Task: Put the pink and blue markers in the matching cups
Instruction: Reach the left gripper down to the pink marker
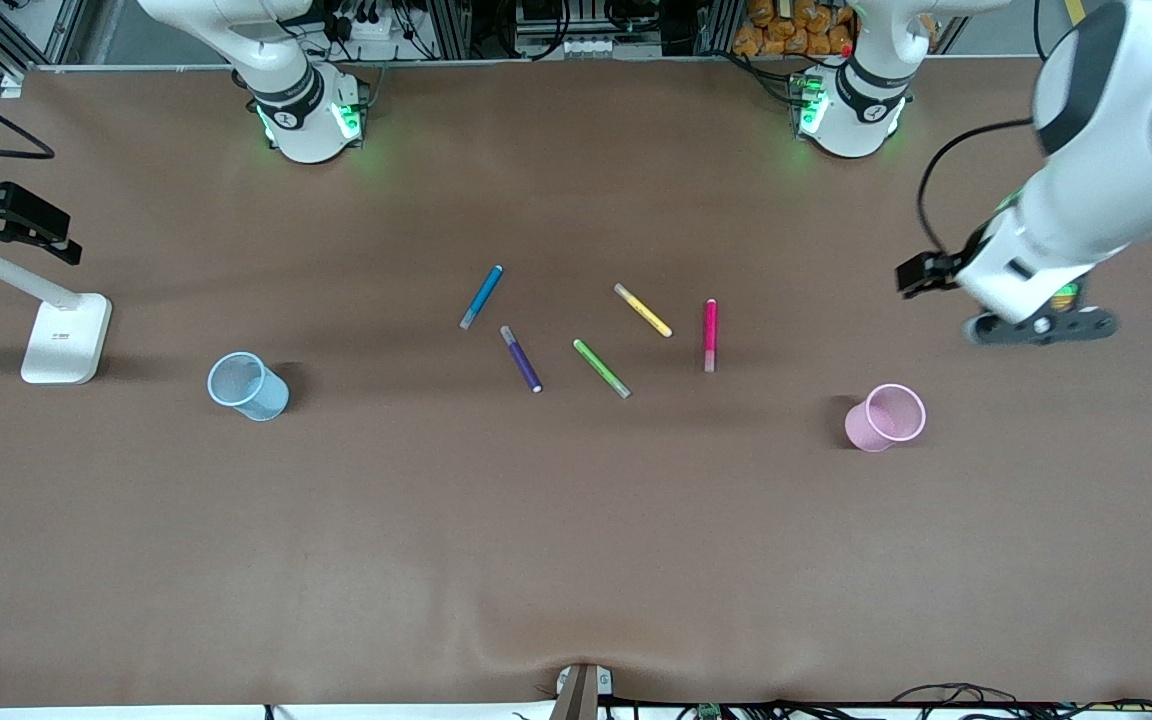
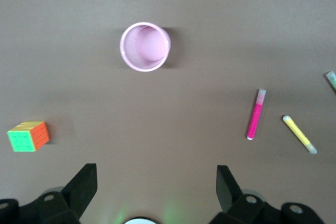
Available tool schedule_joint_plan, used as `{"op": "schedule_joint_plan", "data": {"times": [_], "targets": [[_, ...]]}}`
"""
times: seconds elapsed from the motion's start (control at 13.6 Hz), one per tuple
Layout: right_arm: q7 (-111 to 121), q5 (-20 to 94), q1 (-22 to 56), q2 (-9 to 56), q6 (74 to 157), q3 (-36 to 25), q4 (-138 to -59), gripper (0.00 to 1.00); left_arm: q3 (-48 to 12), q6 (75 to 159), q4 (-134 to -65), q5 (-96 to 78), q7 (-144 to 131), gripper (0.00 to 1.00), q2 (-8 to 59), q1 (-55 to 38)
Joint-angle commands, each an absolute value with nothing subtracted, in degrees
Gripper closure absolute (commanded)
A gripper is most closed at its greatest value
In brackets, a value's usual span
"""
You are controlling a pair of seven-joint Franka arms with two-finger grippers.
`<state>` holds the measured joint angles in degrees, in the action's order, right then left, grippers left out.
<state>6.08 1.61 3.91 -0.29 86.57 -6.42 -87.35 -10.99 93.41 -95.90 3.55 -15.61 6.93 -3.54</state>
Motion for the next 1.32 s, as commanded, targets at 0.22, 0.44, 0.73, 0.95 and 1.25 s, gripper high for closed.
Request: {"op": "schedule_joint_plan", "data": {"times": [0.22, 0.44, 0.73, 0.95, 1.25], "targets": [[6.33, 0.88, 3.16, 1.76, 86.04, -6.15, -86.66, 0.0, -13.45, 104.21, -96.94, 3.43, -26.77, 0.0, 17.74, -8.51], [6.77, 0.88, 3.34, 2.28, 86.04, -6.15, -86.66, 0.0, -13.54, 111.6, -101.58, 3.25, -29.0, 0.0, 20.04, -10.36], [5.28, 0.97, 4.3, 3.07, 86.04, -6.07, -86.75, 0.0, -13.62, 115.39, -102.48, 3.25, -34.98, 0.04, 25.65, -14.14], [0.28, 1.58, 5.88, 4.13, 85.7, -5.89, -87.45, 0.0, -13.71, 117.33, -102.39, 3.25, -36.65, 0.14, 30.13, -15.99], [-5.35, 2.02, 9.92, 6.06, 85.87, -5.89, -87.71, 0.0, -13.71, 120.84, -102.39, 3.25, -37.18, 0.25, 34.18, -17.4]]}}
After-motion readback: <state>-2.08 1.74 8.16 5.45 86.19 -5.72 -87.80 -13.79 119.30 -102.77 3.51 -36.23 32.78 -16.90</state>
